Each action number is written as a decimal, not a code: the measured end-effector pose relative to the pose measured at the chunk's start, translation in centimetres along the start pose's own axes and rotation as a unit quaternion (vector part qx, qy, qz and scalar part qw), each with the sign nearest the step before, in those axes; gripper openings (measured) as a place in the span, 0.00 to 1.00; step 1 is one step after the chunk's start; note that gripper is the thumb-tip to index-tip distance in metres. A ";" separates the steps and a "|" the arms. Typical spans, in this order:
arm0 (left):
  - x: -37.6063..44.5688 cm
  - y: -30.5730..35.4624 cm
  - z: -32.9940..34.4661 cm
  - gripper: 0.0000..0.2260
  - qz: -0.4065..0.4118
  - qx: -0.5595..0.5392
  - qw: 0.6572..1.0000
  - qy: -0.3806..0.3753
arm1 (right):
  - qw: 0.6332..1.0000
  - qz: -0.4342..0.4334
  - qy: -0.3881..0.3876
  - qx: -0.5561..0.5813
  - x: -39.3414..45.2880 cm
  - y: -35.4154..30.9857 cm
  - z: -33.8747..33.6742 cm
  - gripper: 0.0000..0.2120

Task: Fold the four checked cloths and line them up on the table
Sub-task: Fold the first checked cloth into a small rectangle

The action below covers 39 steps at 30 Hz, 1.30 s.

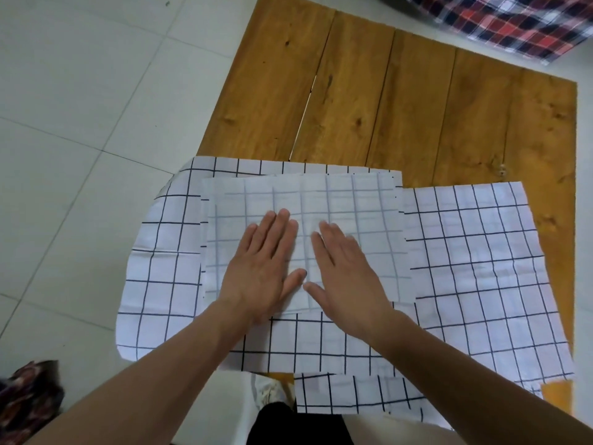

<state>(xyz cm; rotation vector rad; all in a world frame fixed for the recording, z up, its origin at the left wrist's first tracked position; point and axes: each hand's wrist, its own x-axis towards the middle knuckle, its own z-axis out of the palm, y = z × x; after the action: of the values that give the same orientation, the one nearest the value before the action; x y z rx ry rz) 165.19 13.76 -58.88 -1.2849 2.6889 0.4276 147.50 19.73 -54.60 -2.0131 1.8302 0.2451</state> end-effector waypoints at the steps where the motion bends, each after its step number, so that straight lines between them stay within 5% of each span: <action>1: 0.0 0.1 0.1 0.35 -0.002 0.005 1.000 -0.001 | 1.000 0.002 0.002 -0.005 0.0 0.1 0.4 0.38; 16: 0.0 0.5 -1.1 0.50 -0.012 0.007 0.999 -0.041 | 0.999 0.004 0.037 0.010 -5.1 9.3 2.1 0.33; 26: -0.7 4.6 -0.7 0.30 0.100 -0.069 0.993 -0.001 | 0.995 0.000 0.075 0.065 -5.3 9.6 2.3 0.32; 33: -1.2 3.8 -0.3 0.28 0.109 -0.073 0.991 0.004 | 0.992 0.052 0.079 0.080 -6.7 12.4 1.4 0.33; 39: -1.7 5.1 -0.6 0.25 0.097 -0.071 0.991 0.050 | 0.984 -0.003 0.149 0.101 -6.6 9.3 1.9 0.28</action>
<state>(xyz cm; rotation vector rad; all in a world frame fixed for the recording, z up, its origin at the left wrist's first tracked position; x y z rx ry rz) 162.30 17.88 -56.87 -1.1095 2.9294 0.6023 137.87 25.97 -55.40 -1.9939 1.9316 -0.2492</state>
